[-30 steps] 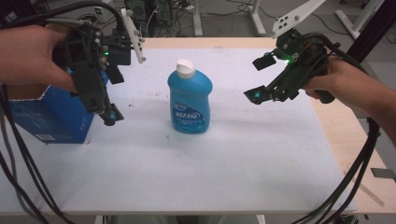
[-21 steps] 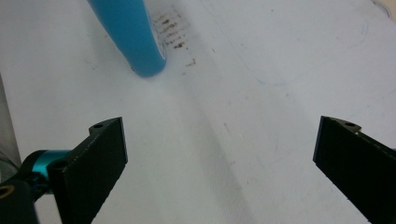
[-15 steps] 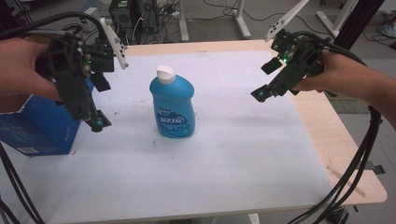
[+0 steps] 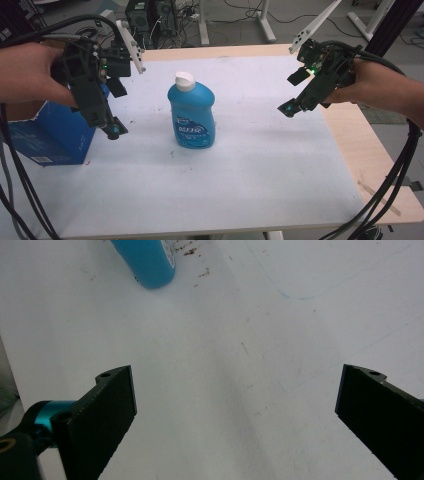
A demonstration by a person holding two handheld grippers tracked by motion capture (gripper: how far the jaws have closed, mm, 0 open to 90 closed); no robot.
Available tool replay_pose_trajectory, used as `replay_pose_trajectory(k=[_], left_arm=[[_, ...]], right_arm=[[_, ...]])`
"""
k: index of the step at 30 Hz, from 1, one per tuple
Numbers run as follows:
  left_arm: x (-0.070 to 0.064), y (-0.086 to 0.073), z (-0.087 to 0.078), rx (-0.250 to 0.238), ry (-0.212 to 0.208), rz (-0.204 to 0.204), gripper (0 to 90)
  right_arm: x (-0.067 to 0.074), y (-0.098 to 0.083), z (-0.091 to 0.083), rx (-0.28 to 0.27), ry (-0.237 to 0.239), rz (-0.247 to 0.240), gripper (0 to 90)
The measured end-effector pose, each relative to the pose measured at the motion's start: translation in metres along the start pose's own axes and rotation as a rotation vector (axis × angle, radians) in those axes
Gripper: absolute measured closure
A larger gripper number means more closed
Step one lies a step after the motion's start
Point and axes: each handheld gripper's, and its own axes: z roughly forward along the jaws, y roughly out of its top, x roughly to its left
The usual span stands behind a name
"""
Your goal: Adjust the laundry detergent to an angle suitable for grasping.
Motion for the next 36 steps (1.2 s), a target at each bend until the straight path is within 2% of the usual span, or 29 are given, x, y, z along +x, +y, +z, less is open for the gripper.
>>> replay_pose_trajectory(k=[15,23,27,30,32,36], left_arm=[[0.0,0.004,-0.004,-0.01,-0.003,0.007,7.0],[0.005,0.014,-0.009,-0.015,-0.007,0.036,7.0],[0.007,0.021,-0.012,-0.017,-0.003,0.066,7.0],[0.012,0.029,-0.013,0.0,0.022,0.093,7.0],[0.019,0.034,-0.015,0.005,0.022,0.099,7.0],[0.031,0.042,-0.025,-0.013,0.034,0.133,7.0]], right_arm=[[0.003,0.005,-0.002,-0.018,0.012,-0.027,2.0],[0.005,0.003,-0.004,-0.02,0.015,-0.023,2.0],[0.006,0.004,-0.004,-0.019,0.025,-0.026,2.0],[0.008,0.004,-0.003,-0.009,0.032,-0.03,2.0],[0.01,0.004,-0.003,-0.008,0.033,-0.034,2.0],[0.013,0.003,-0.003,-0.008,0.039,-0.041,2.0]])
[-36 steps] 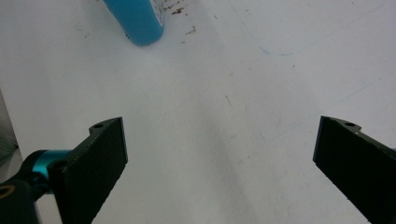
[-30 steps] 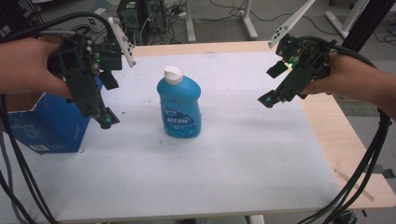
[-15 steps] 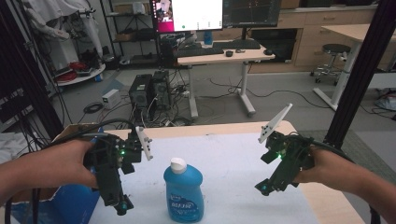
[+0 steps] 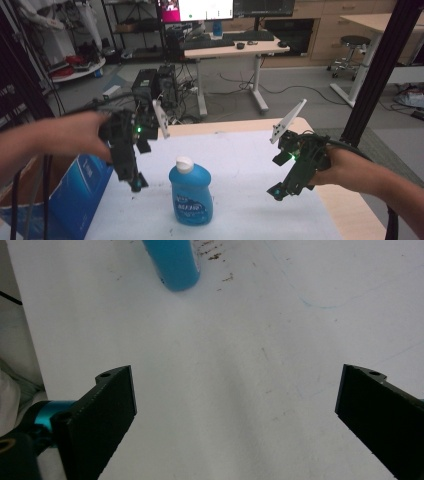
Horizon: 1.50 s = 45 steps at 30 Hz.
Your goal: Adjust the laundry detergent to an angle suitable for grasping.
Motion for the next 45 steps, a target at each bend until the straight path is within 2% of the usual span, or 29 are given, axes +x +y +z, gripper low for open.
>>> replay_pose_trajectory(k=[4,9,12,14,18,24,30,45], left_arm=[[0.013,0.001,-0.007,-0.018,0.023,0.004,7.0],[0.024,0.0,-0.007,-0.027,0.038,0.004,7.0],[0.032,0.0,-0.004,-0.039,0.052,0.025,7.0],[0.038,-0.001,-0.001,-0.027,0.055,0.019,7.0],[0.043,-0.003,0.002,-0.033,0.053,0.012,7.0],[0.047,-0.003,0.004,-0.039,0.038,0.009,7.0],[0.047,0.0,0.005,-0.042,0.031,0.013,7.0],[0.046,-0.001,0.005,-0.037,0.024,0.016,7.0]], right_arm=[[0.007,0.0,-0.001,0.006,0.008,-0.015,2.0],[0.011,-0.001,-0.003,0.01,0.012,-0.024,2.0],[0.02,-0.001,-0.005,0.022,0.028,-0.031,2.1],[0.023,-0.001,-0.005,0.027,0.034,-0.038,2.1],[0.03,0.001,-0.003,0.044,0.024,-0.058,2.1],[0.037,0.004,-0.001,0.067,0.027,-0.08,2.1],[0.039,0.005,-0.002,0.069,0.03,-0.083,2.0],[0.037,0.005,-0.001,0.067,0.035,-0.086,2.1]])
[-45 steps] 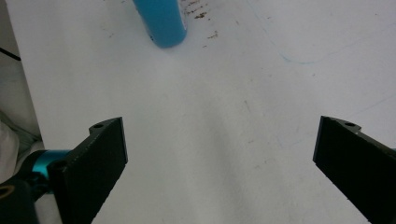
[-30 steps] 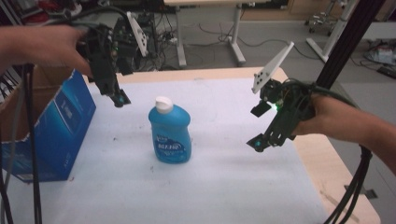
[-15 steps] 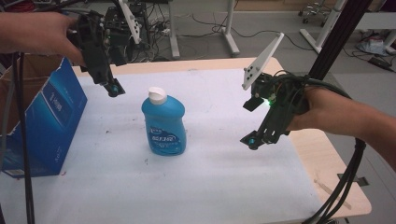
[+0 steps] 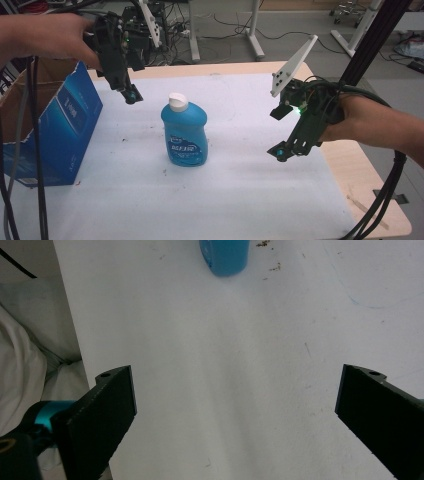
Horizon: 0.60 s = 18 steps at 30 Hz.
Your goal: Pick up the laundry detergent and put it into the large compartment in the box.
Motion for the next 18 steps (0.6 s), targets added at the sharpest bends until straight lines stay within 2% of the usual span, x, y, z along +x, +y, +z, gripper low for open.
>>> replay_pose_trajectory(k=[8,11,18], left_arm=[[-0.005,-0.001,-0.006,-0.01,0.008,-0.004,7.0],[-0.009,-0.001,-0.01,-0.017,0.009,-0.009,7.0],[-0.023,0.005,-0.02,-0.043,-0.006,0.011,7.0]], right_arm=[[-0.001,0.001,0.002,0.002,-0.001,-0.005,2.1],[-0.001,0.0,0.002,0.002,-0.002,0.0,2.1],[0.0,-0.002,0.001,0.0,-0.007,-0.003,2.1]])
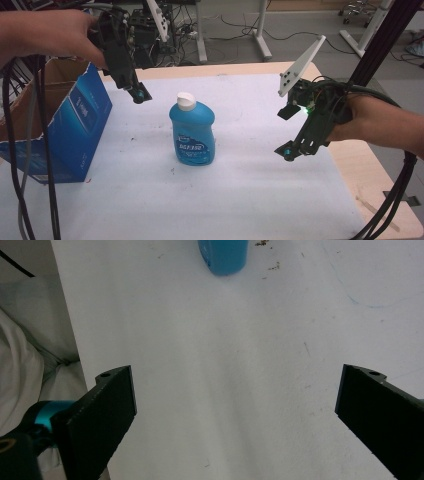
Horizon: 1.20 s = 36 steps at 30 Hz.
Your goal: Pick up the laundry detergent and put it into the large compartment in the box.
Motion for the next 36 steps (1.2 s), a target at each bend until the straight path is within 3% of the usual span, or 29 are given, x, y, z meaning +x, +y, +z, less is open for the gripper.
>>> replay_pose_trajectory(k=[6,15,28,36], left_arm=[[-0.016,0.012,-0.003,-0.016,-0.026,0.039,7.0],[-0.026,0.025,0.0,-0.025,-0.04,0.06,7.0],[-0.025,0.05,0.037,0.0,-0.083,0.063,7.0],[-0.024,0.058,0.054,0.009,-0.086,0.077,7.0]], right_arm=[[0.001,0.0,0.002,-0.002,0.005,-0.007,2.1],[-0.001,0.001,0.002,-0.01,0.008,-0.002,2.1],[0.001,0.002,0.005,-0.012,0.012,-0.014,2.1],[-0.001,0.0,0.007,-0.014,0.015,-0.007,2.1]])
